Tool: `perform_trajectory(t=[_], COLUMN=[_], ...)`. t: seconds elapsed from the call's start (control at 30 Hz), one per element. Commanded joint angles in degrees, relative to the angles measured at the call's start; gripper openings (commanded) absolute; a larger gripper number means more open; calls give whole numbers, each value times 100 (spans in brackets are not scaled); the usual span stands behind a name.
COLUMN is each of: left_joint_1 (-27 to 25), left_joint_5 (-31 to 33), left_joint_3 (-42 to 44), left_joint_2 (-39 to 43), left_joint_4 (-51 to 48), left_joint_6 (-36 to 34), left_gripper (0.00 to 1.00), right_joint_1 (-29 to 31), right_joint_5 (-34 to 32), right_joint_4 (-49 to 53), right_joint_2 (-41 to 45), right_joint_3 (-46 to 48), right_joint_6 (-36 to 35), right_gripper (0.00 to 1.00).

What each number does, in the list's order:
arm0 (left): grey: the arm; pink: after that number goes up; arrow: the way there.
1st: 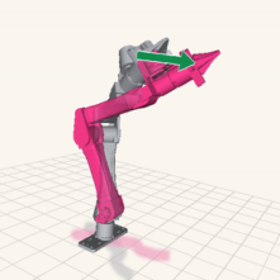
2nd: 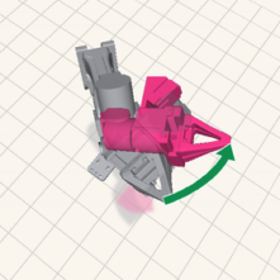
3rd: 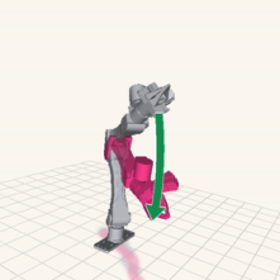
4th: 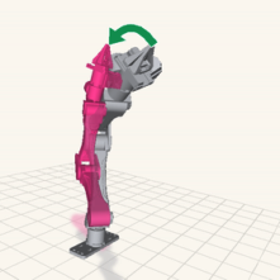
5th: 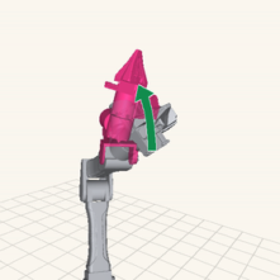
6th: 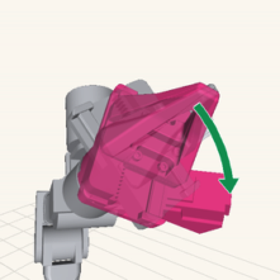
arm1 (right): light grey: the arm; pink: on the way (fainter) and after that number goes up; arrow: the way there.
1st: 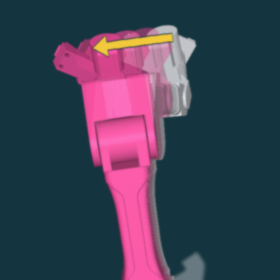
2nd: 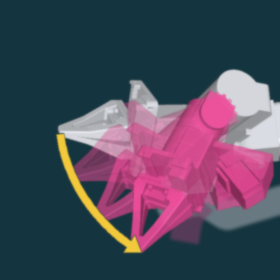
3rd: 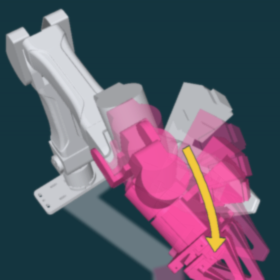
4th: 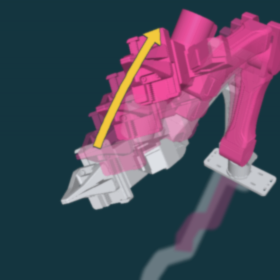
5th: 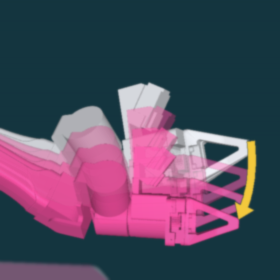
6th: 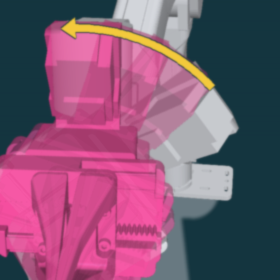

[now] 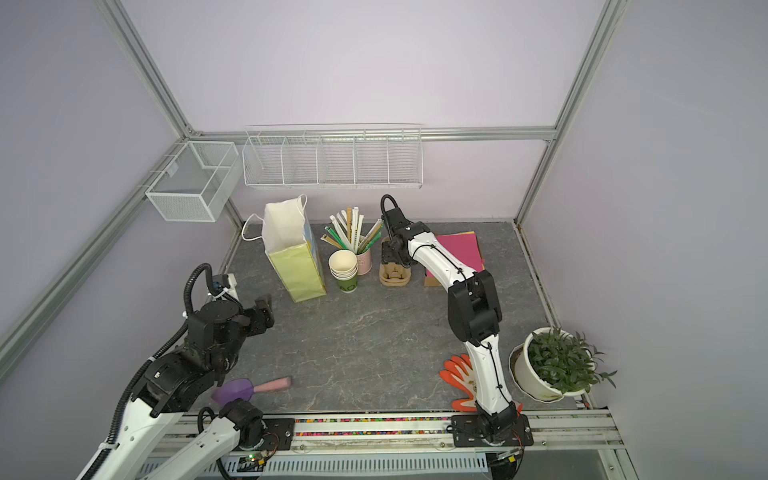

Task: Pack the takeout coffee
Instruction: 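Move the right gripper to the tan pulp cup carrier and grasp it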

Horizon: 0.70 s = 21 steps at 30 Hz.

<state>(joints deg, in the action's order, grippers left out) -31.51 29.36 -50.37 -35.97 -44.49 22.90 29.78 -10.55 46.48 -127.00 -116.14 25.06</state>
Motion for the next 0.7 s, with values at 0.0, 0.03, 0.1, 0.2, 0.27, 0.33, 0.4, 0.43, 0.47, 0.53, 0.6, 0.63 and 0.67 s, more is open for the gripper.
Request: perform_trajectory(t=[0.0, 0.03, 0.1, 0.2, 0.27, 0.33, 0.4, 0.43, 0.47, 0.53, 0.6, 0.63, 0.67], left_joint_1=[19, 15, 14, 18, 12, 16, 18, 19, 19, 18, 21, 21, 18], left_joint_5=[105, 105, 105, 91, 88, 95, 99, 97, 103, 87, 88, 94, 89], left_joint_3=[54, 61, 70, 71, 71, 71, 71, 70, 70, 70, 71, 71, 74], left_joint_2=[-7, 1, 2, -6, -7, 2, 11, 19, 19, 11, 11, 11, 19], left_joint_4=[46, 50, 63, 69, 65, 72, 71, 81, 81, 81, 81, 84, 81], left_joint_6=[-30, -31, -31, -40, -39, -39, -40, -38, -42, -41, -41, -44, -41], left_gripper=[82, 82, 82, 82, 82, 82, 82, 82, 82, 82, 82, 82, 82], right_joint_1=[36, 33, 31, 30, 24, 21, 25, 23, 19, 6, -14, -17, -26], right_joint_5=[-233, -231, -181, -182, -176, -184, -206, -214, -243, -296, -295, -320, -350], right_joint_4=[197, 150, 43, 42, 75, 135, 160, 160, 160, 193, 274, 314, 343], right_joint_2=[-251, -284, -348, -497, -615, -733, -817, -836, -873, -923, -1015, -1047, -1087], right_joint_3=[-216, -216, -255, -392, -511, -655, -742, -773, -802, -861, -976, -1039, -1089], right_joint_6=[-171, -177, -180, -155, -159, -179, -184, -186, -184, -185, -183, -189, -200], right_gripper=[70, 69, 66, 62, 60, 59, 58, 57, 56, 55, 54, 54, 53])
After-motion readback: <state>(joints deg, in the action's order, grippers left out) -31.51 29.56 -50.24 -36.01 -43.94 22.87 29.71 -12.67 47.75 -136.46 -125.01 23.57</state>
